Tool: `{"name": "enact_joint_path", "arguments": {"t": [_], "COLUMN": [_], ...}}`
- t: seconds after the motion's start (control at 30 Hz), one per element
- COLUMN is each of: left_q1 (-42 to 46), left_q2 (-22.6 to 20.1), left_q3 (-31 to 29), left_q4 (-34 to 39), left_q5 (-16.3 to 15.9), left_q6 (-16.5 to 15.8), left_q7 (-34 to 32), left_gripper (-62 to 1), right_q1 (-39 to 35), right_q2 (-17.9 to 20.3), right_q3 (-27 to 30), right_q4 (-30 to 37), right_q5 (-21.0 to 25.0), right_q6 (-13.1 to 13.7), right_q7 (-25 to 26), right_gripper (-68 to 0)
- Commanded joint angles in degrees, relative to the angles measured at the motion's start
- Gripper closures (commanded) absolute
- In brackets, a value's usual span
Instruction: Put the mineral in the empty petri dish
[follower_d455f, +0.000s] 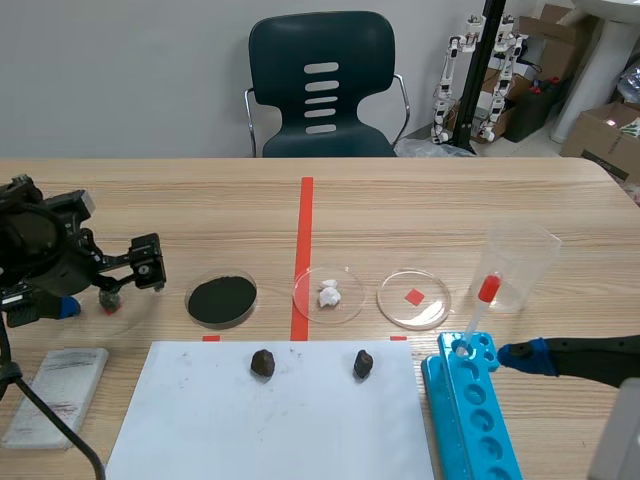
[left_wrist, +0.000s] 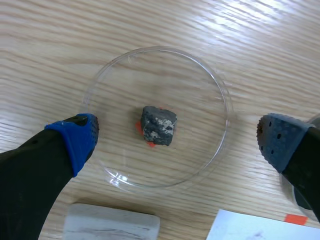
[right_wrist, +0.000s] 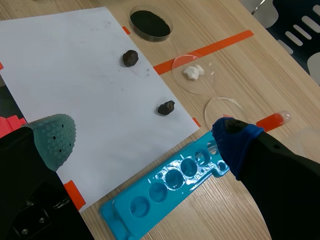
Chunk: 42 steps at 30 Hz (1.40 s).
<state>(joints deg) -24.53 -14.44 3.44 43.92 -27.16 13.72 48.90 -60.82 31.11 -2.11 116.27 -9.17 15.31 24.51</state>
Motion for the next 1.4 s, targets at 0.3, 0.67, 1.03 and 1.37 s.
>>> {"name": "enact_joint_path", "arguments": {"t": [0.3, 0.67, 1.03, 1.37], "left_q1": [5.2, 9.5, 9.6, 9.6], "left_q2": [-1.0, -1.0, -1.0, -1.0], "left_q3": [0.0, 0.0, 0.0, 0.0], "left_q4": [9.9, 17.2, 17.4, 17.4], "left_q5": [-0.3, -0.3, -0.3, -0.3], "left_q6": [0.1, 0.1, 0.1, 0.1], "left_q7": [-1.1, -1.3, -1.2, -1.1], "left_gripper": [-62.3, -62.3, -62.3, -62.3], "right_q1": [0.0, 0.0, 0.0, 0.0], "right_q2": [0.0, 0.0, 0.0, 0.0], "right_q3": [0.2, 0.2, 0.2, 0.2], "right_q4": [1.5, 1.5, 1.5, 1.5], "right_q5": [0.6, 0.6, 0.6, 0.6], "right_q6": [-0.3, -0.3, -0.3, -0.3], "right_q7": [0.9, 0.9, 0.9, 0.9], "right_gripper": [-56.9, -56.9, -56.9, -56.9]}}
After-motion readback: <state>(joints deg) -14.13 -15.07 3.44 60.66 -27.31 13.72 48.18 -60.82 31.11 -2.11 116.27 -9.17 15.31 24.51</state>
